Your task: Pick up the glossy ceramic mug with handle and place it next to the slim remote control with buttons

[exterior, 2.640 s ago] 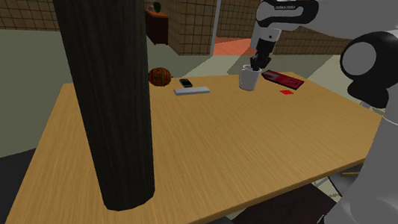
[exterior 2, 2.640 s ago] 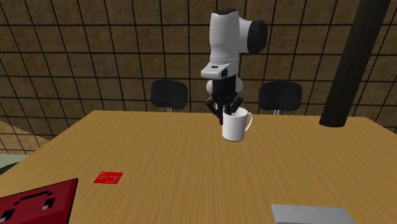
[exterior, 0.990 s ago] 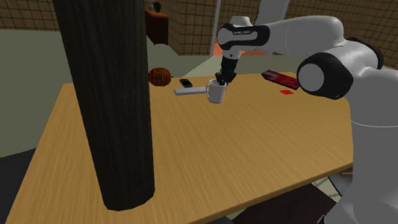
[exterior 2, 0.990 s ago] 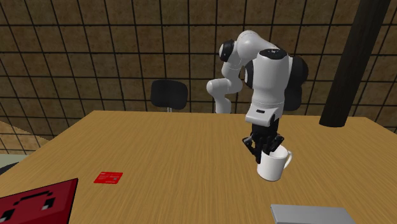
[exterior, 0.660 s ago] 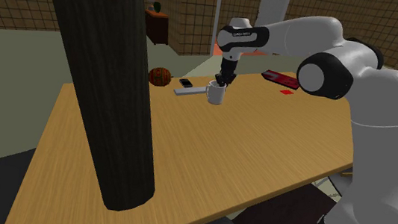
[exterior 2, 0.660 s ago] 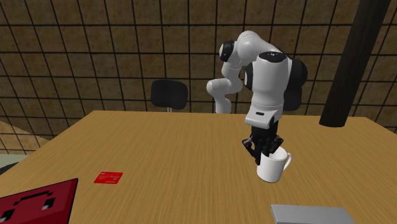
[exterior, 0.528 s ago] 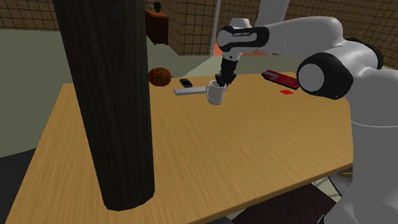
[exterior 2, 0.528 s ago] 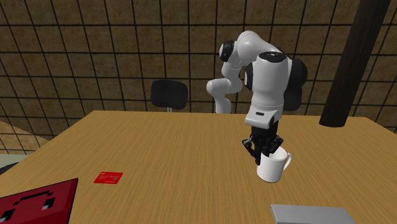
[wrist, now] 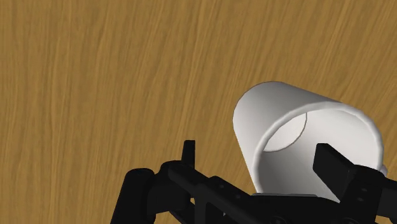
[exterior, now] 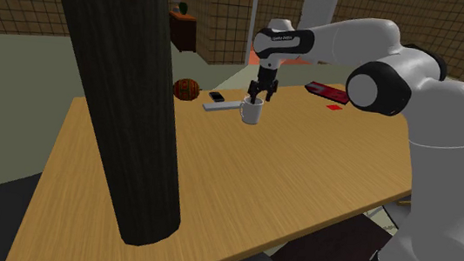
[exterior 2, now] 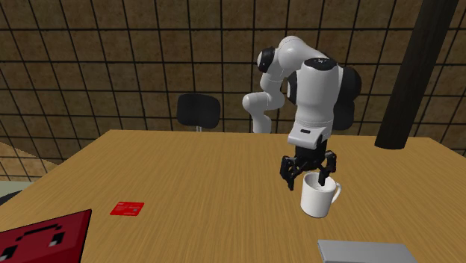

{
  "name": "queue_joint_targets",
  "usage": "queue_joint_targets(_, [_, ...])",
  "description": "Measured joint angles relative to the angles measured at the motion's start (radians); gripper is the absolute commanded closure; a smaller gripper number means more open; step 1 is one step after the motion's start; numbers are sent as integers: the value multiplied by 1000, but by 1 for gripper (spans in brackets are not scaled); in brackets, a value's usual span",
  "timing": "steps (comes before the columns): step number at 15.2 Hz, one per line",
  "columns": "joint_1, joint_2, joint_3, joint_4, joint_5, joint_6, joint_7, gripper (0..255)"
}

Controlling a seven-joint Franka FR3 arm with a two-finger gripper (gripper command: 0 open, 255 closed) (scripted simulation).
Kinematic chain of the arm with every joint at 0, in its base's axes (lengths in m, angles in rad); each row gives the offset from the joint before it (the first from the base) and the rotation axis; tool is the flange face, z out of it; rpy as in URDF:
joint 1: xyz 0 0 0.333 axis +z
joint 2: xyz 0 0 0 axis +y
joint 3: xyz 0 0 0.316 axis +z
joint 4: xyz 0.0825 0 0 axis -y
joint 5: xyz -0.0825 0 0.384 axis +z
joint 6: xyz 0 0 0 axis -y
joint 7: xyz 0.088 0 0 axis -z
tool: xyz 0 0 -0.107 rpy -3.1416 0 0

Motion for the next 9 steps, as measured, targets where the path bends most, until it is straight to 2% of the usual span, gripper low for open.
queue_joint_targets(3, [-11,-3,-3,81,-3,-82,6,0])
queue_joint_targets(9, [-13,-6,-4,103,-5,-107,9,0])
